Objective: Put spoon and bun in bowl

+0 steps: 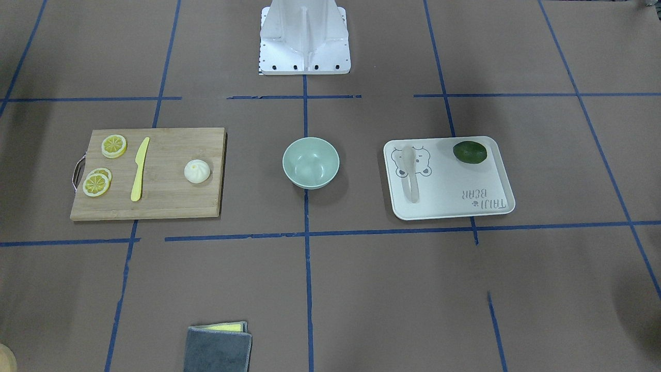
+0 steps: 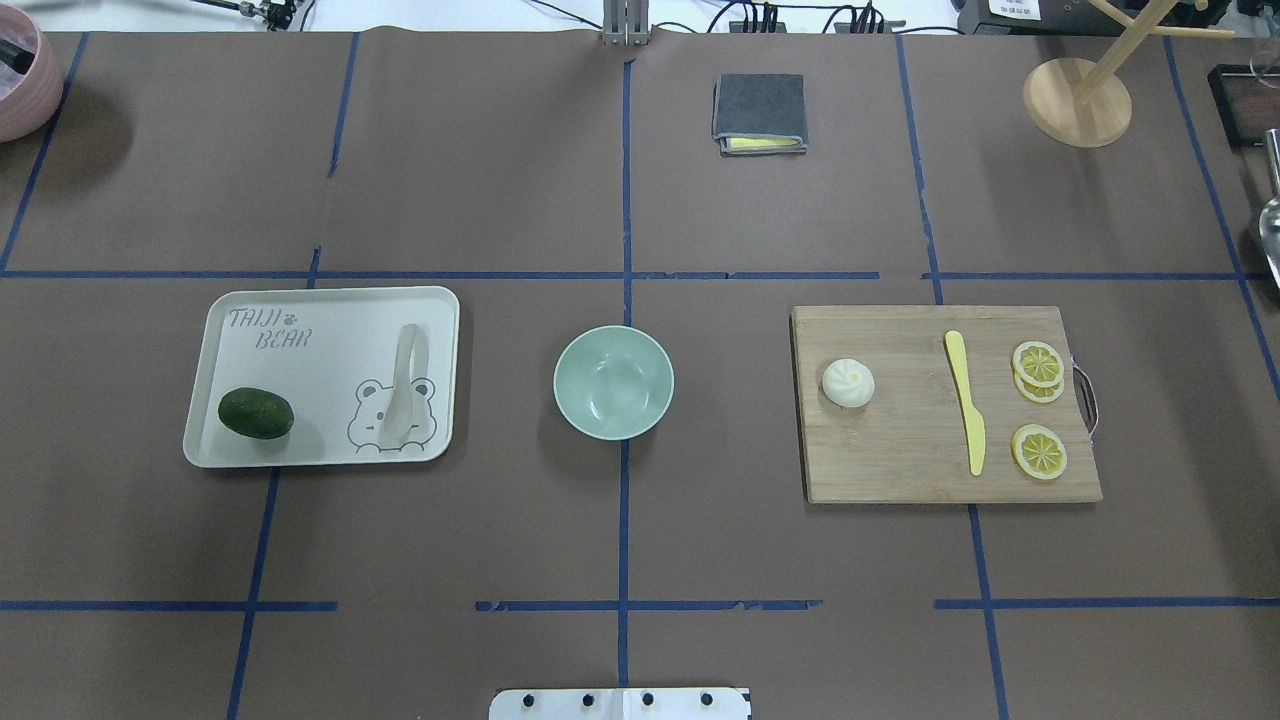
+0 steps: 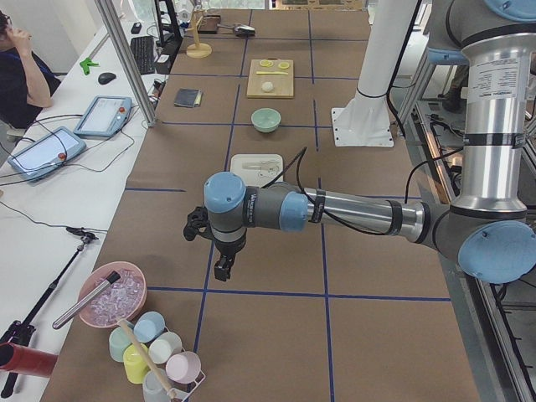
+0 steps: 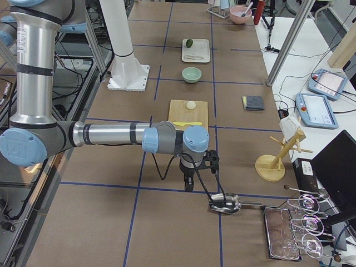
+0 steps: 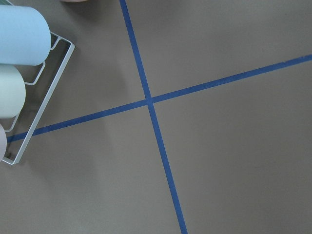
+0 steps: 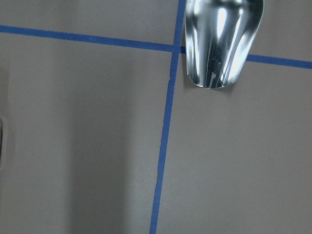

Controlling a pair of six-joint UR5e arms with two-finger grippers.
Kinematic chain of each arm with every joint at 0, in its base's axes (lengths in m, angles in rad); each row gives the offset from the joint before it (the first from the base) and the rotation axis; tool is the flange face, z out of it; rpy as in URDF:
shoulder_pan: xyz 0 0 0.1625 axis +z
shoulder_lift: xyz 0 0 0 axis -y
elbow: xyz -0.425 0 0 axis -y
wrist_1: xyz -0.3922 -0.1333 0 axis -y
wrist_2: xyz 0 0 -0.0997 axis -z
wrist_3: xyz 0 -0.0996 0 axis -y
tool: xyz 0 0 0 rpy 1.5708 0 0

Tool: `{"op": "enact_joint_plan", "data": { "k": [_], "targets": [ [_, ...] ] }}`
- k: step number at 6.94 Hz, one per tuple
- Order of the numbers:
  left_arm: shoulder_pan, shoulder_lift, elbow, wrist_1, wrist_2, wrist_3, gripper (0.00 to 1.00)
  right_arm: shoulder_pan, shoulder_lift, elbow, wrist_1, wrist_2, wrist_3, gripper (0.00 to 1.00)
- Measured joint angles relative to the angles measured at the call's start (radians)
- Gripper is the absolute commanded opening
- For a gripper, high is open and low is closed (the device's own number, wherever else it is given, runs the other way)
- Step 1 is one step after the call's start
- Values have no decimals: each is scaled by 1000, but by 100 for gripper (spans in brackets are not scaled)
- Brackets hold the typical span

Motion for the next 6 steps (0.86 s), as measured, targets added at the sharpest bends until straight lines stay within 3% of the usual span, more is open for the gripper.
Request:
{"op": "enact_joint_plan", "data": {
  "k": [3, 6],
  "targets": [
    [4, -5, -13, -200, -1, -5, 100, -2, -8, 8, 235, 7, 16, 100],
    [63, -21, 23, -658, 0, -9, 100, -20, 12, 14, 300, 101, 55, 100]
  ]
}}
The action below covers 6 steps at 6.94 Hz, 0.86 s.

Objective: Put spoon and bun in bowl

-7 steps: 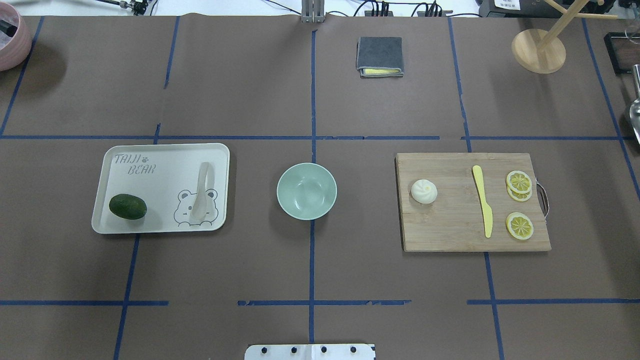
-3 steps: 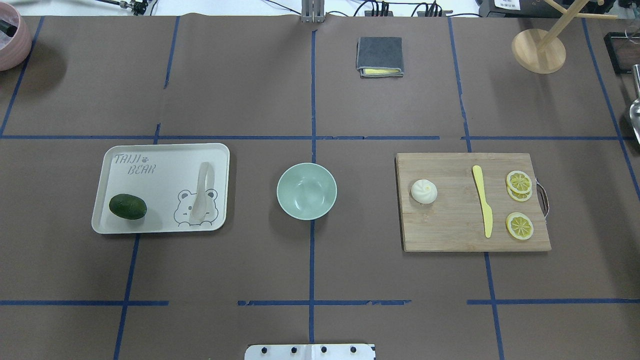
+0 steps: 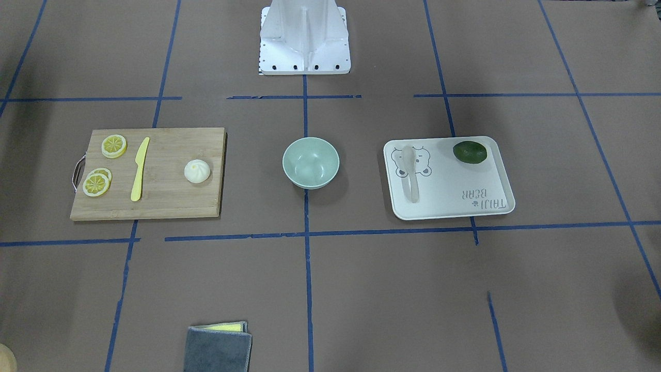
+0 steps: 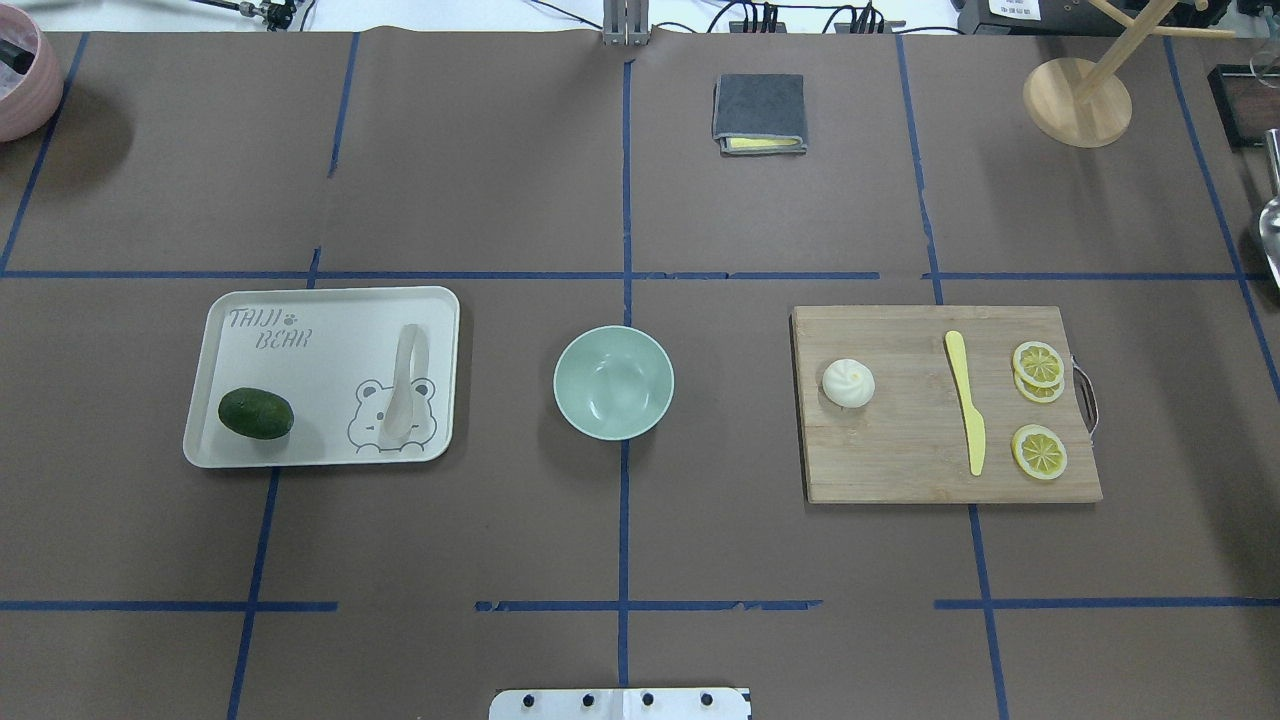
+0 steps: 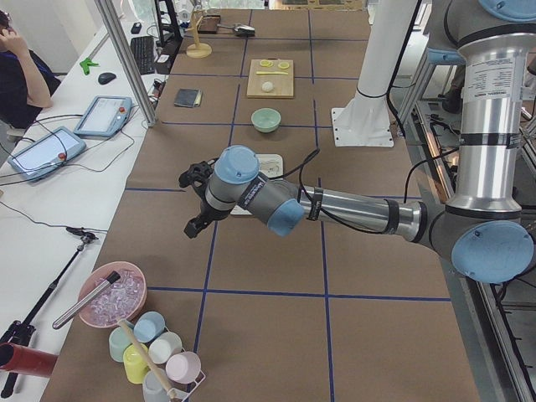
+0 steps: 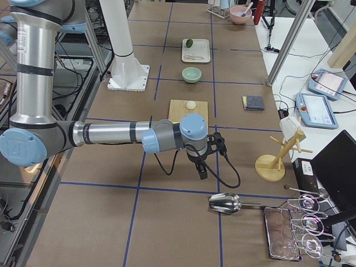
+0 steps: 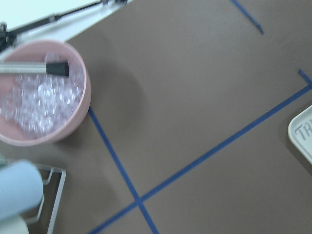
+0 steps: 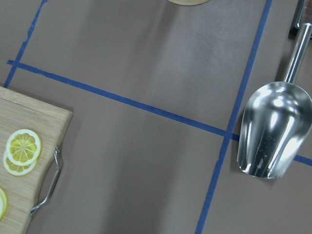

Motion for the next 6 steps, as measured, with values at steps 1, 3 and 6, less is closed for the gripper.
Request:
{"op": "enact_joint_plan", "data": {
  "k": [1, 3, 6],
  "targets": [
    [50, -20, 17, -126, -2, -76, 100, -10, 11, 4, 10, 15, 43, 100],
    [220, -83, -5, -228, 25, -502, 100, -18, 20, 13, 14, 23, 82, 100],
    [517, -142, -64, -170, 356, -795, 100, -19, 20, 14, 15, 24, 87, 100]
  ]
}}
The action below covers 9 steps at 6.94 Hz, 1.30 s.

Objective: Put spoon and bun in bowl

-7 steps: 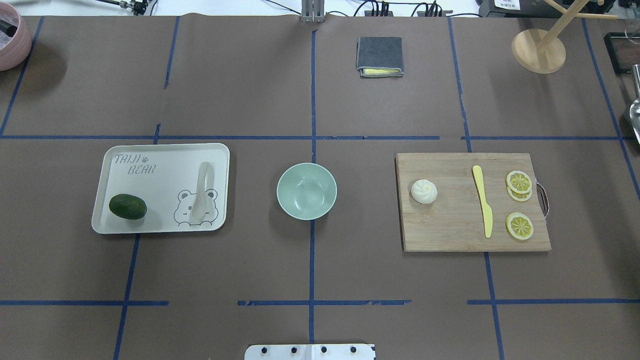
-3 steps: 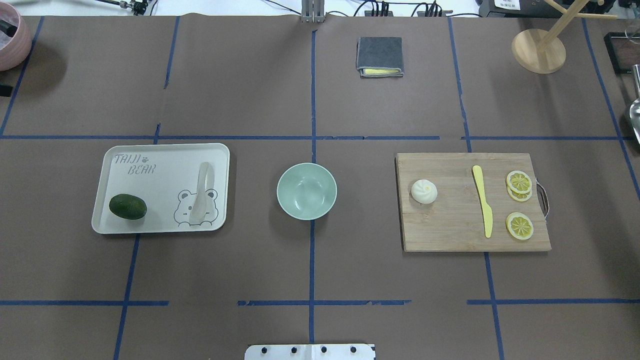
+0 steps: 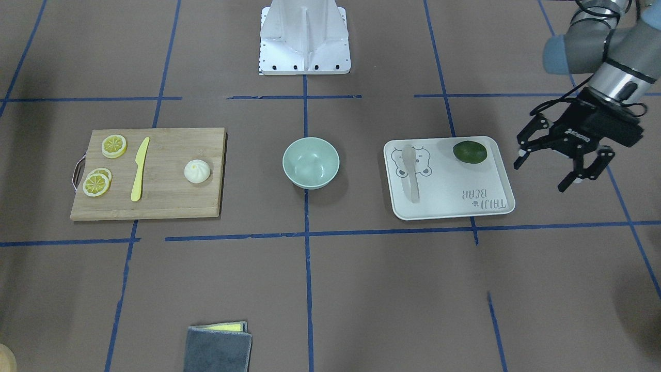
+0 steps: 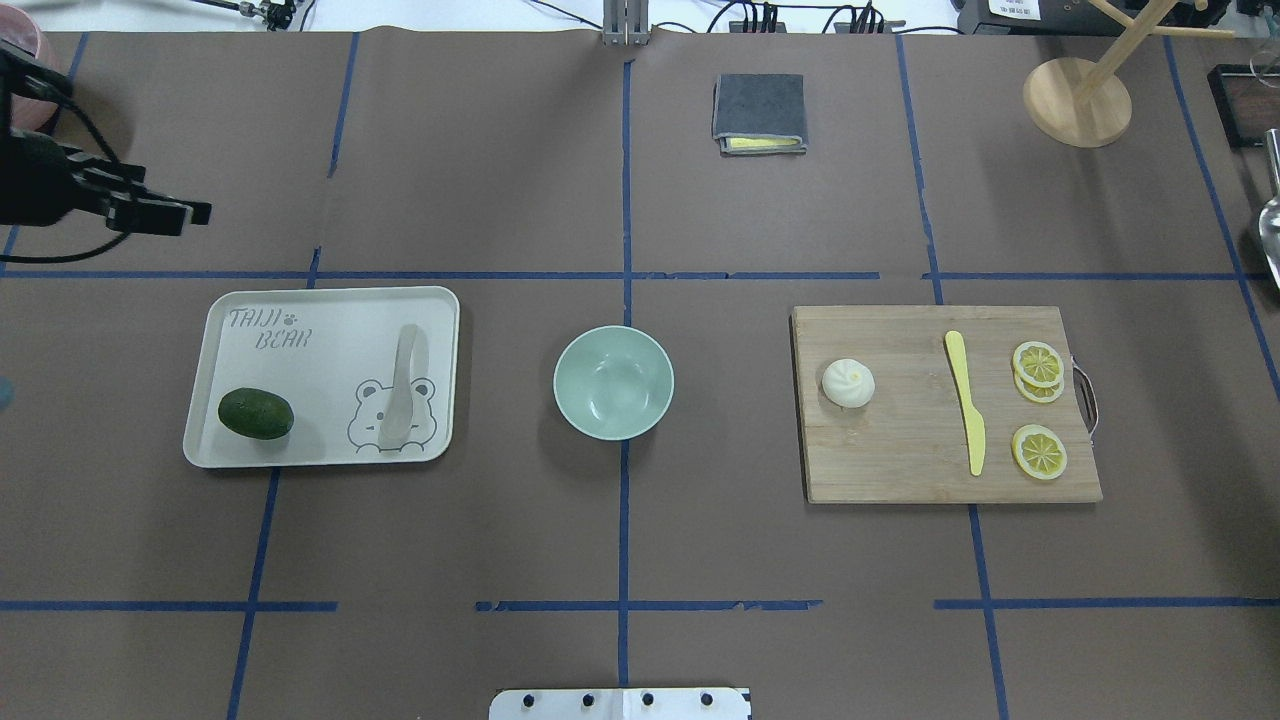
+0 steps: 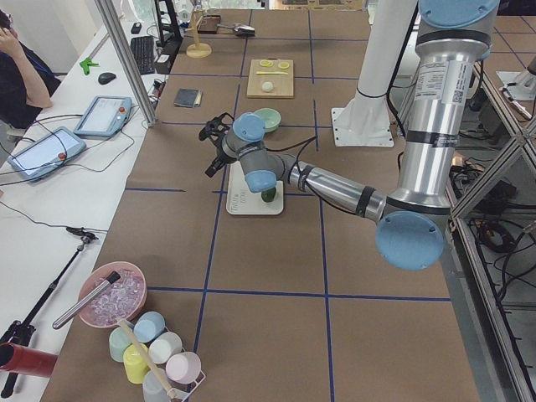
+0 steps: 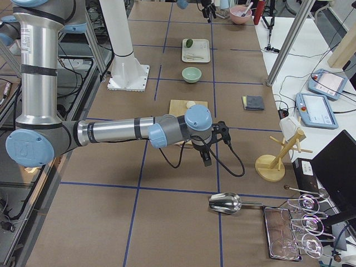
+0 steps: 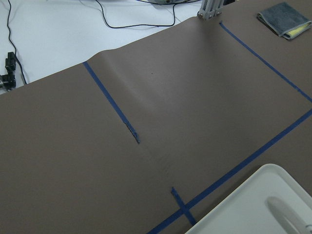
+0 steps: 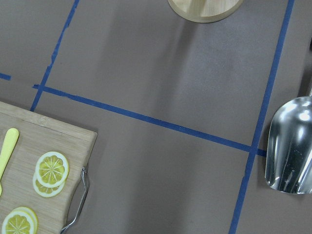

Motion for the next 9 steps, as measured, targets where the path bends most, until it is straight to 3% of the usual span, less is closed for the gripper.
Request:
{"op": "enact_joint_plan", "data": {
  "k": [2, 3, 5, 7, 8, 9],
  "targets": [
    [174, -116, -25, 302, 131, -179, 98, 0, -2, 0, 0, -1, -1, 100],
    [257, -169, -14, 407, 201, -277, 87, 0, -4, 0, 0, -1, -1, 100],
    [374, -218, 18, 461, 281, -468, 82, 0, -5, -1, 0, -1, -1, 100],
    [421, -227, 48, 460, 318, -529, 77, 0, -6, -1, 0, -1, -1, 100],
    [427, -227, 64, 449, 322, -534, 72, 0, -7, -1, 0, -1, -1, 100],
    [428, -228, 77, 441, 324, -536, 60, 0, -7, 0, -1, -1, -1, 100]
  ]
}}
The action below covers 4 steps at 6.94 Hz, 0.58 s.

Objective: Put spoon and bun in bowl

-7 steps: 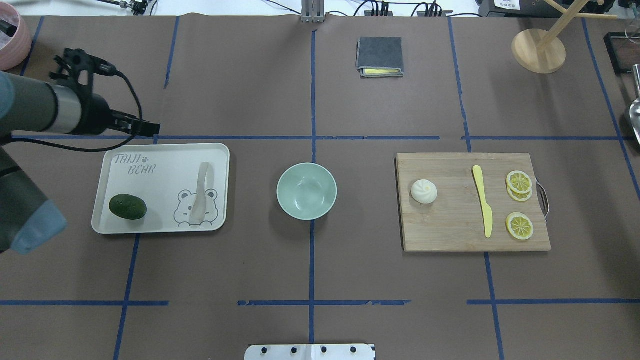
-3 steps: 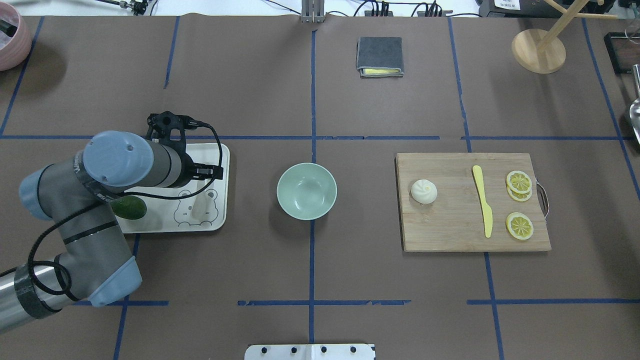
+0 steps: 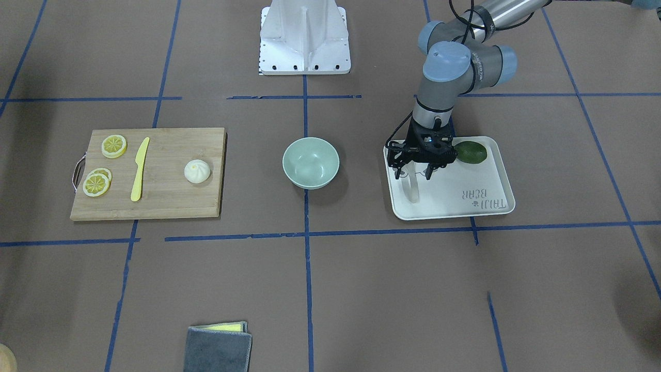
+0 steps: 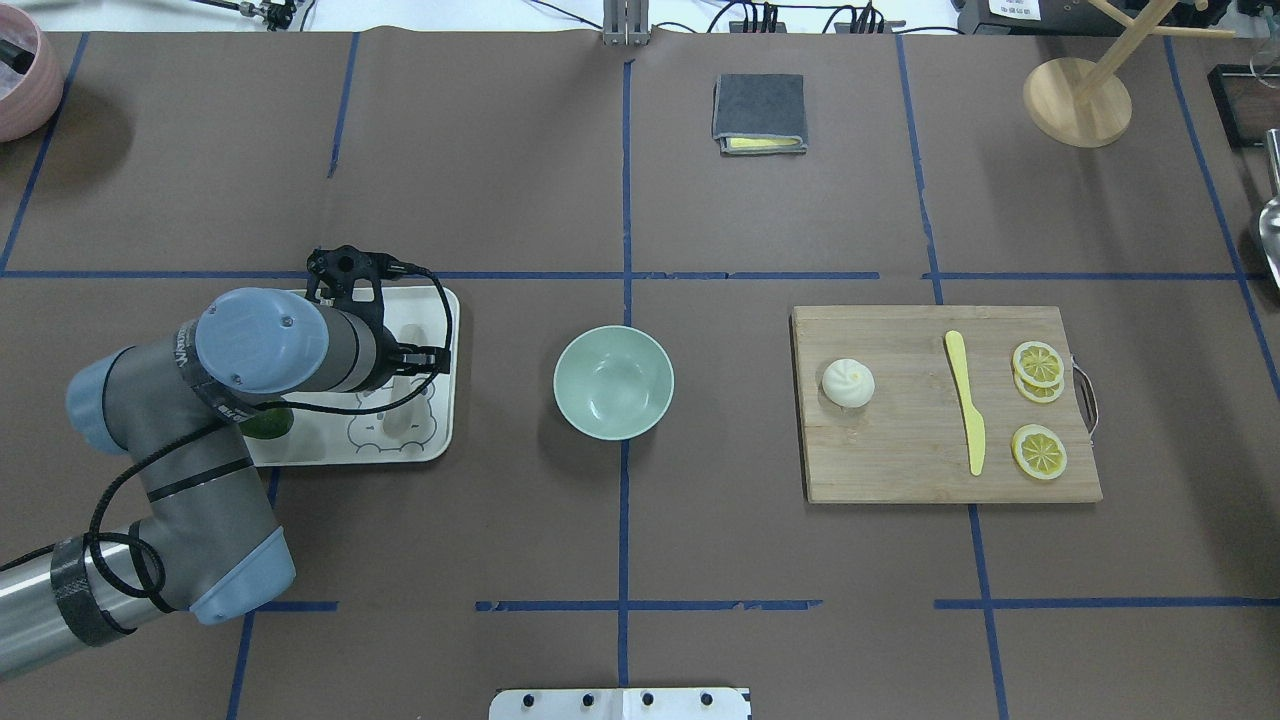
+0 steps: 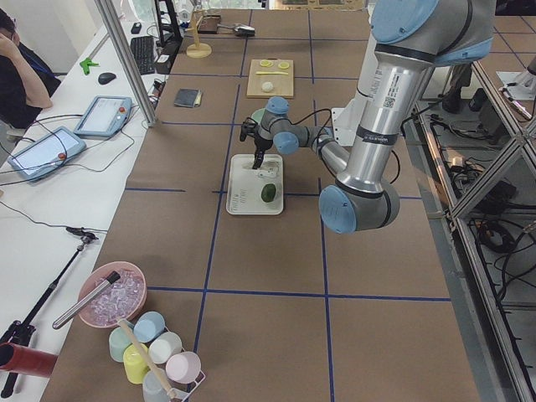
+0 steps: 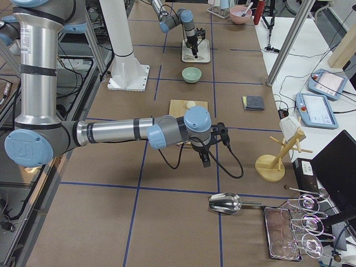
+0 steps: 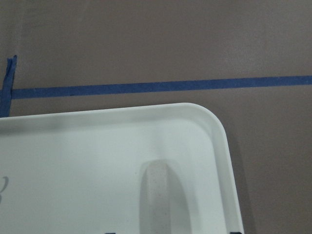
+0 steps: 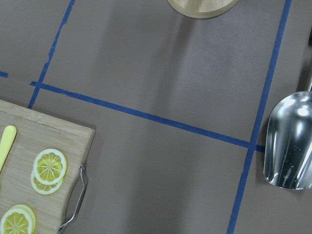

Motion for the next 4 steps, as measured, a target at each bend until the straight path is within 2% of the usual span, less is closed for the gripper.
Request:
{"op": "enact_joint_plan", "data": {
  "k": [2, 4],
  "targets": [
    [1, 0, 10, -5, 1, 0, 3, 0, 0, 0, 0, -1, 0, 100],
    [1, -1, 10, -5, 1, 3, 0, 0, 0, -1, 0, -1, 0, 100]
  ]
}}
